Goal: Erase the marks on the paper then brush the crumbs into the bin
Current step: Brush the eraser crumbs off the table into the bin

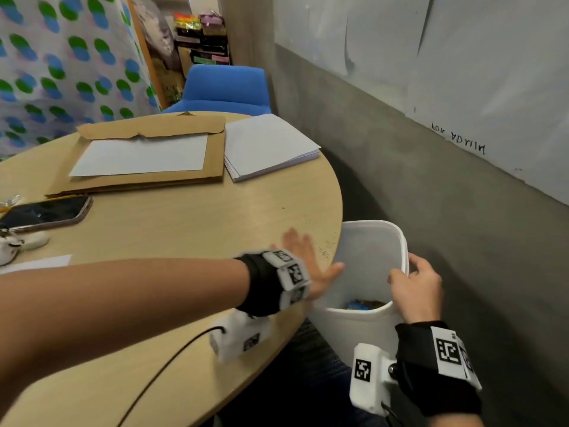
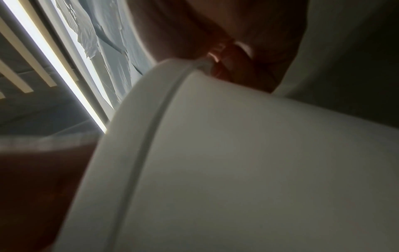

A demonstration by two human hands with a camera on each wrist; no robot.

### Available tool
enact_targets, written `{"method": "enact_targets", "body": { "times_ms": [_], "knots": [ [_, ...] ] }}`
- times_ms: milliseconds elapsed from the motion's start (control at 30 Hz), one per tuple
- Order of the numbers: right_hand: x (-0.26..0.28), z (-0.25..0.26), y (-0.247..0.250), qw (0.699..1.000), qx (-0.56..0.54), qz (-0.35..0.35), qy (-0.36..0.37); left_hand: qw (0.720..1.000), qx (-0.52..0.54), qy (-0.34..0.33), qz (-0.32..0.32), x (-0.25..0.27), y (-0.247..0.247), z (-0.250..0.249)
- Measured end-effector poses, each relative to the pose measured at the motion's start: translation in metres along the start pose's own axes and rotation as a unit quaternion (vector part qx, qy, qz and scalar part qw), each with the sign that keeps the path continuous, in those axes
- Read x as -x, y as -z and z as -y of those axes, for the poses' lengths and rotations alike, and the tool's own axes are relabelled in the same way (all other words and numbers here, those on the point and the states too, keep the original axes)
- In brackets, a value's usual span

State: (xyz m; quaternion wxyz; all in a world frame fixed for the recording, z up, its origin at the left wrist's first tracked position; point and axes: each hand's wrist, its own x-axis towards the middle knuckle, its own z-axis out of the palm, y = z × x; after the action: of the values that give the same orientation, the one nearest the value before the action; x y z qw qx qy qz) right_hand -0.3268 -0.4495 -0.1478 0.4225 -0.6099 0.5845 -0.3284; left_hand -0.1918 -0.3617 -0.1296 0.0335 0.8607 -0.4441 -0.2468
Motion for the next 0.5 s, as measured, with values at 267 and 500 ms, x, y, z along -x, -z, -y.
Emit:
{"method": "enact_targets", "body": {
  "times_ms": [267, 500],
  "knots": [
    [0.002, 0.001, -0.004, 1.000, -0.017, 0.002, 0.013, 0.978, 0.111, -0.168, 0.043, 0.012, 0.050, -0.040],
    [-0.006, -0.004, -0.003, 1.000, -0.019, 0.012, 0.018, 0.994, -0.073, 0.078, -0.020, -0.074, 0.090, 0.074]
  ]
}}
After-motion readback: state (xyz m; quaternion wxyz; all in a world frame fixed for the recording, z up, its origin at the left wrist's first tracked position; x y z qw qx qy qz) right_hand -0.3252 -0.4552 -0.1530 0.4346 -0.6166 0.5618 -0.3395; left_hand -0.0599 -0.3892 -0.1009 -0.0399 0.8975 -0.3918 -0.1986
